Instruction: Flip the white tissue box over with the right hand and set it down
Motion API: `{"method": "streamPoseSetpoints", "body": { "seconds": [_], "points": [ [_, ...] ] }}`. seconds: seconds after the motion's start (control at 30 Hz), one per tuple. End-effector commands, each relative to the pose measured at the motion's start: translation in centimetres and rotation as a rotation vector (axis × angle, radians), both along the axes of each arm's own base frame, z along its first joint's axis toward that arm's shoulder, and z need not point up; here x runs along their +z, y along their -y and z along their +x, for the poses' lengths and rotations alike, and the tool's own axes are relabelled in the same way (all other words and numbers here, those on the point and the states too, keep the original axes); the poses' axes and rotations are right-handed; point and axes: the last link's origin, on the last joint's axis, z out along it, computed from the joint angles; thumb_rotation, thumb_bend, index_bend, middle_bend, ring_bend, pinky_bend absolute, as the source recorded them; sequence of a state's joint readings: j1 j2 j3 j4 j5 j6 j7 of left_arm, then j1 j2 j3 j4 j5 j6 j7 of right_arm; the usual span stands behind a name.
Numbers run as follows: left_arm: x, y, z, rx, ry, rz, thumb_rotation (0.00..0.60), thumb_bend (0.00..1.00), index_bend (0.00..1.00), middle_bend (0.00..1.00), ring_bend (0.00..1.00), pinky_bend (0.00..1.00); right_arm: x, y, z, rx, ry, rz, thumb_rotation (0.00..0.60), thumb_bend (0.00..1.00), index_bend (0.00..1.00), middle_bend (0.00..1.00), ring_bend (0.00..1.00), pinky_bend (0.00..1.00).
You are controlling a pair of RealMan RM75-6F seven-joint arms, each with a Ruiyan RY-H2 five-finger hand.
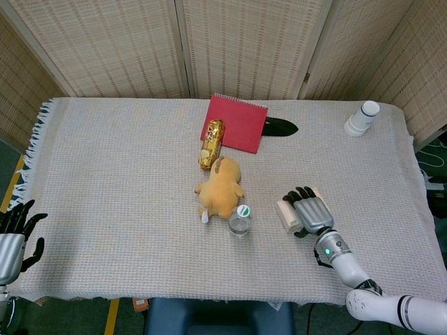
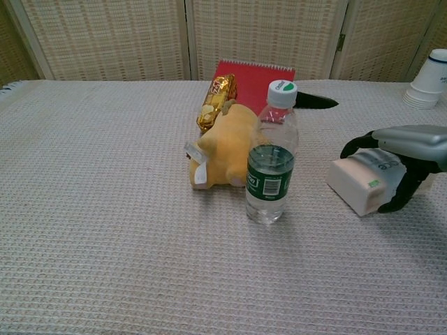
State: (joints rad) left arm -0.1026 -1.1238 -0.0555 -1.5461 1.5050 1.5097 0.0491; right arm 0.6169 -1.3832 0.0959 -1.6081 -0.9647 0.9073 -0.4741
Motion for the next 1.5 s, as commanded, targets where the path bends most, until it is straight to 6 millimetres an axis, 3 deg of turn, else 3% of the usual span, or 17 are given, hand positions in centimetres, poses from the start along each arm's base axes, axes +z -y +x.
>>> {"method": "streamPoseSetpoints", "body": {
  "seconds": [0.03,0.33,0.63,0.77,0.83,0.97,1.07,1.17,1.27,1.5],
  "points": [
    [0.0,0.0,0.0,0.002,0.005,0.0,0.6,0.51,0.25,0.0,0.0,0.11,-0.2,0.0,0.1,0.005,0.003,0.0,0.6,0.0,0.27,0.18,0.03,0.0],
    [0.2,0.1,0.0,0.002,0.02,0.007,0.6,0.51,0.25,0.0,0.0,0.11,-0.3,0.1,-0.3,0.005,0.003,-0.017,0.6,0.0,0.33,0.34,0.12,0.0],
    [0.2,0.1,0.0,0.001,0.018,0.009,0.6,0.51,0.25,0.0,0.0,0.11,0.4,0.4,-0.2,0.024,0.075,-0.079,0.6,0.0,0.43,0.43,0.21,0.0],
    [0.2,0.1,-0.1,0.001,0.018,0.012,0.6,0.51,0.25,0.0,0.0,0.11,2.1,0.7,0.5,-0.002,0.377,-0.176,0.6,0.0,0.43,0.43,0.22,0.0],
    [0.2,0.1,-0.1,0.001,0.018,0.012,0.6,0.51,0.25,0.0,0.0,0.11,3.4,0.9,0.3,-0.036,0.612,-0.239,0.6,0.0,0.45,0.45,0.25,0.0],
    [0.2,0.0,0.0,-0.001,0.017,0.009,0.6,0.51,0.25,0.0,0.0,0.11,5.6,1.0,-1.3,-0.131,1.016,-0.295,0.6,0.0,0.47,0.47,0.28,0.0],
    [0.1,0.0,-0.1,0.0,0.016,0.009,0.6,0.51,0.25,0.0,0.0,0.11,6.2,0.5,-2.8,-0.232,1.209,-0.235,0.6,0.0,0.47,0.48,0.3,0.0],
    [0.0,0.0,0.0,0.0,0.014,0.006,0.6,0.51,0.25,0.0,0.0,0.11,6.5,-0.4,-4.9,-0.269,1.254,-0.132,0.6,0.0,0.5,0.49,0.32,0.0],
    [0.0,0.0,-0.1,0.001,0.012,0.005,0.6,0.51,0.25,0.0,0.0,0.11,6.0,-0.1,-6.4,-0.269,1.285,-0.156,0.6,0.0,0.5,0.5,0.32,0.0],
    [0.0,-0.1,-0.2,0.008,0.011,0.007,0.6,0.51,0.25,0.0,0.0,0.11,4.2,0.1,-7.9,-0.274,1.292,-0.159,0.6,0.0,0.5,0.5,0.33,0.0]
  ]
}}
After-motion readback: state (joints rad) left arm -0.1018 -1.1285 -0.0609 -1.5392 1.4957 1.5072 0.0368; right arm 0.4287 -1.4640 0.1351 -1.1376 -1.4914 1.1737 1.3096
